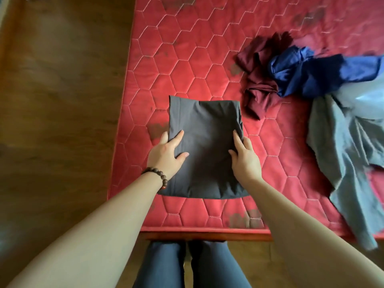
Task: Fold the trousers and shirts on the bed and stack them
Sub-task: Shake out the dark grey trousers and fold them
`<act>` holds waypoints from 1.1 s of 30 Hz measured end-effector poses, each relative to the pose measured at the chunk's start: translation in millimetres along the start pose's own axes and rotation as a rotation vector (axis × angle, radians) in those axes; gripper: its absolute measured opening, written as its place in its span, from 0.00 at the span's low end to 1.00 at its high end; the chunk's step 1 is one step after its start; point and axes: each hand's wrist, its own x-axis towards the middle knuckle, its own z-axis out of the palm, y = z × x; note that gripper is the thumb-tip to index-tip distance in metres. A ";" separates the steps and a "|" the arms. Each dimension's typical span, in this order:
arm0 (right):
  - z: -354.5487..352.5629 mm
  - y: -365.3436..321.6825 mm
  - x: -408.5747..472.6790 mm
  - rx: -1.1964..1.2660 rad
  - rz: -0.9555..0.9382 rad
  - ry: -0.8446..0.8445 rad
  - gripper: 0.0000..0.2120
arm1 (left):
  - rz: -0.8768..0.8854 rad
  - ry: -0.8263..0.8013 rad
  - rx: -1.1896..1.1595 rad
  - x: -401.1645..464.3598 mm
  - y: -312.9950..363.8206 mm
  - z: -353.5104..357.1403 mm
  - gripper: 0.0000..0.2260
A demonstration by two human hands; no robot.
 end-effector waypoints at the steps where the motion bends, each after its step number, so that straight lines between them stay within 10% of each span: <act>1: -15.5 -6.5 -11.9 -0.008 0.004 0.019 0.28 | 0.012 0.001 0.002 -9.3 9.3 -13.0 0.30; 18: -209.0 38.2 -233.7 -0.051 0.243 0.350 0.28 | 0.371 -0.147 0.027 -147.7 206.7 -60.2 0.30; 33: -361.2 310.4 -390.3 -0.104 0.383 0.452 0.27 | 0.518 -0.218 0.030 -285.4 473.7 125.8 0.30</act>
